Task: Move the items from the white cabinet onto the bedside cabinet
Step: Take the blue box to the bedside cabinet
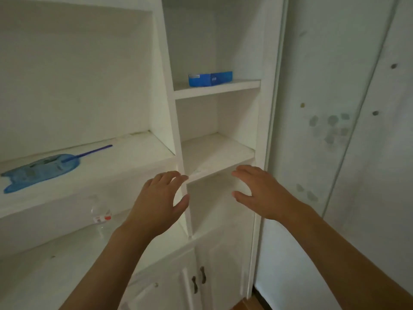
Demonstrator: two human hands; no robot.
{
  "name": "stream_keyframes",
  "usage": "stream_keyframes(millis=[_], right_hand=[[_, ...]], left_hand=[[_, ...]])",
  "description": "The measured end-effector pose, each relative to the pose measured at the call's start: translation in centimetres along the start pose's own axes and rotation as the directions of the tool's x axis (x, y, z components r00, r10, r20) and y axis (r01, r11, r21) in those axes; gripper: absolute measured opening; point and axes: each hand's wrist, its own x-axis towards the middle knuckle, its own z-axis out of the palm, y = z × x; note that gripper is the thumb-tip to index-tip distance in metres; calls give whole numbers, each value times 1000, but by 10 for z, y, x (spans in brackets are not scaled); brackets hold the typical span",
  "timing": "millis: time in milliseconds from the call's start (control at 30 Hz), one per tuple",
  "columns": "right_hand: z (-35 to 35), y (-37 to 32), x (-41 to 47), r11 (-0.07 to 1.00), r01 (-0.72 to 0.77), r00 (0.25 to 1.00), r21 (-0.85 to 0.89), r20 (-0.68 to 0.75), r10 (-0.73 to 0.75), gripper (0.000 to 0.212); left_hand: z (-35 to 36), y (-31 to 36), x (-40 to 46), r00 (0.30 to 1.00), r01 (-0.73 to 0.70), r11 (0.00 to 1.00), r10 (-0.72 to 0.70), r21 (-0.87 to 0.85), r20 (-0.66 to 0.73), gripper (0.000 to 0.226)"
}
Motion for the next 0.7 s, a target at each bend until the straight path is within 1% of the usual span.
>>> stream_keyframes(millis=[100, 200, 367, 467, 600, 700], right_hand=[[-24, -4, 48, 1000, 16, 998, 2, -60, -16, 59], [-47, -10, 95, 999, 34, 990, -16, -135, -36, 58], [-72, -24, 153, 996, 84, 953, 13, -292, -77, 57], [-85, -32, 182, 994, 94, 937, -52, -333, -106, 65], [-106, -38, 219, 984, 121, 909, -130, -384, -163, 84], [-120, -37, 246, 978, 122, 911, -170, -372, -178, 98]], left_hand=[[-8, -16, 43, 998, -53, 998, 52, -20, -39, 60], [-13, -28, 85, 988, -149, 988, 148, -28, -40, 57], [-15, -40, 132, 964, -256, 966, 254, -22, -79, 56], [-19, -48, 146, 951, -287, 958, 286, 5, -114, 54], [-25, -59, 155, 936, -320, 945, 326, 61, -135, 53], [-34, -67, 163, 917, -346, 931, 361, 116, -169, 51]])
